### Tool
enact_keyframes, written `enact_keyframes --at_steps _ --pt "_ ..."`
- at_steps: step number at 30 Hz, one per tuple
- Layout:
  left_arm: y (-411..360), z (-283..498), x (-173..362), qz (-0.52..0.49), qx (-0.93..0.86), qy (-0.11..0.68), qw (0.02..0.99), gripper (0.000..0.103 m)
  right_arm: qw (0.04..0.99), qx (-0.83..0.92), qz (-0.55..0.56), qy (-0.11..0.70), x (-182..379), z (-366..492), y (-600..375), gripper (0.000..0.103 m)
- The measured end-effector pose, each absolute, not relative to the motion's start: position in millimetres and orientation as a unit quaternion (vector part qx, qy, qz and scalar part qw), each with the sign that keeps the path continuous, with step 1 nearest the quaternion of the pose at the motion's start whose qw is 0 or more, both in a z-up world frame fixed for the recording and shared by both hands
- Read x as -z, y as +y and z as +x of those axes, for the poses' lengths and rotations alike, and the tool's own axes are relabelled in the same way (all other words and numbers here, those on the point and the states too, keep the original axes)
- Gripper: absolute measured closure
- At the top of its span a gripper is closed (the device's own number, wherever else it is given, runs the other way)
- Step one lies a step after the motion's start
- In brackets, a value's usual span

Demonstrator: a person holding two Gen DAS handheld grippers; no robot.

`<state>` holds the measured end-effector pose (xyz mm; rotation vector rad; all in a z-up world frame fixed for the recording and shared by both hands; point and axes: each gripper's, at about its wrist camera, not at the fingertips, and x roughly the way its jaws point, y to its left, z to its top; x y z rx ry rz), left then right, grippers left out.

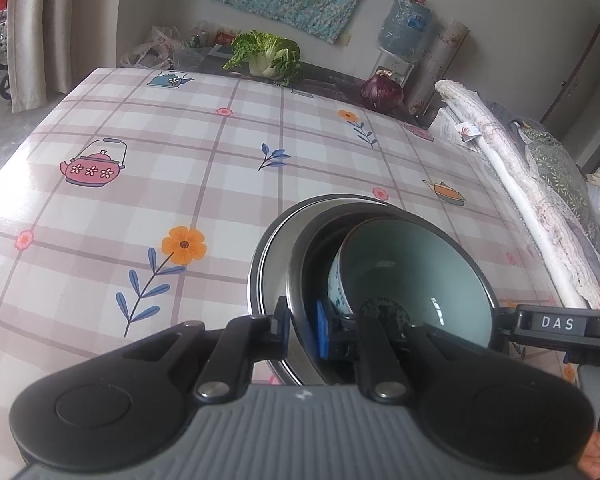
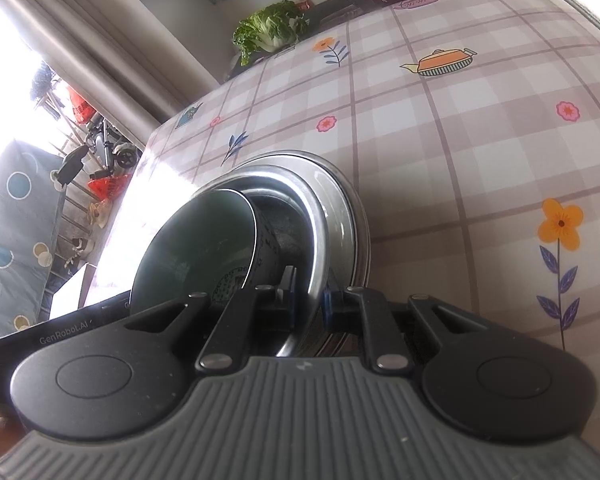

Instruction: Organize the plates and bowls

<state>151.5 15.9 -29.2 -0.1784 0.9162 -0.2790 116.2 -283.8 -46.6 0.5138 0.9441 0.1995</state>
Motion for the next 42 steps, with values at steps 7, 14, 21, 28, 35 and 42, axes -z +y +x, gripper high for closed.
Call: enact_keyframes --at_steps 7,14,21,28,35,42 --pt "18.9 153.4 31.5 -0.088 0.136 0.441 0.883 0.089 0.861 -0.092 0.231 0.443 45.3 119.2 -281.6 0.090" --pt "19.2 148.4 19.6 -0.075 0.139 0.420 0.894 0.086 0.870 -0.087 0.213 0.437 43.3 118.9 -277.6 0.089" --pt "24.2 144.5 12.2 -0.063 0.132 0.417 0.897 0.065 0.900 -0.072 0.148 0.405 27.1 115.5 -271.0 0.079" --pt "36.7 134.8 12.1 -0.079 0.140 0.404 0.901 0.044 0.909 -0.062 0.156 0.382 17.7 109.7 -285.2 0.058" --pt "36.3 108.7 0.1 -0.071 0.147 0.333 0.929 0.018 0.913 -0.061 0.198 0.353 7.1 89.5 -299.8 0.040" --pt "26.2 71.8 -2.0 -0.035 0.138 0.282 0.949 0.002 0.924 -0.062 0.183 0.331 -3.3 58.3 -303.7 0.022"
